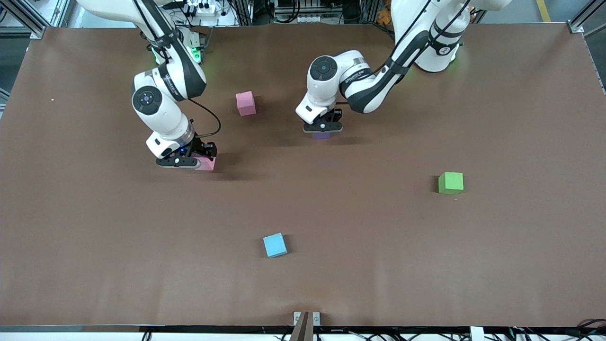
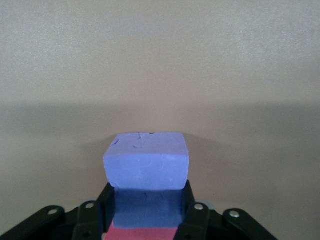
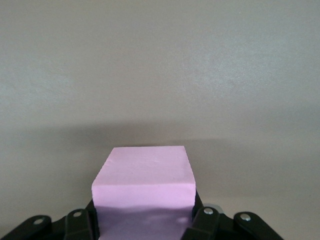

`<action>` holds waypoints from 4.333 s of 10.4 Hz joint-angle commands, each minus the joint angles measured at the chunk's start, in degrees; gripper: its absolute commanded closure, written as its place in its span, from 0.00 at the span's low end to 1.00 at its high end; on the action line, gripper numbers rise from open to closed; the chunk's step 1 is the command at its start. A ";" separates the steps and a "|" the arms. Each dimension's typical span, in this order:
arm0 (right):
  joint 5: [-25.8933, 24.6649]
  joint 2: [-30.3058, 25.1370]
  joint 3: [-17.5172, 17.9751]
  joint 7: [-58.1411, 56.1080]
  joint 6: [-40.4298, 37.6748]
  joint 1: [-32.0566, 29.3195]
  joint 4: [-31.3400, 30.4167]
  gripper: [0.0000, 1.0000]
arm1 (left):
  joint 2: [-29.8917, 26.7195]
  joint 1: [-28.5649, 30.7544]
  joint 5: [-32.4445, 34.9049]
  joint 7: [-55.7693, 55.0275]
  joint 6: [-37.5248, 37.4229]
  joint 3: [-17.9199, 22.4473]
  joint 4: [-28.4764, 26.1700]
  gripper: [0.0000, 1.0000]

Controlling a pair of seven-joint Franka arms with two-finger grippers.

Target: Arrange blocks into number 1

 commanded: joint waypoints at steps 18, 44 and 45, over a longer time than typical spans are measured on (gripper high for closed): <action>-2.15 26.23 -11.41 16.96 -17.70 35.01 41.95 0.43 | -17.60 14.09 -8.33 36.97 -22.13 22.32 17.00 0.00; 4.27 9.68 -10.11 28.24 -16.63 28.48 28.99 0.00 | -23.14 14.53 -15.02 58.65 -34.19 33.34 20.51 0.00; 4.01 6.86 -10.11 23.71 -19.87 24.26 29.15 0.00 | -23.32 14.79 -15.10 58.56 -34.46 33.43 21.91 0.00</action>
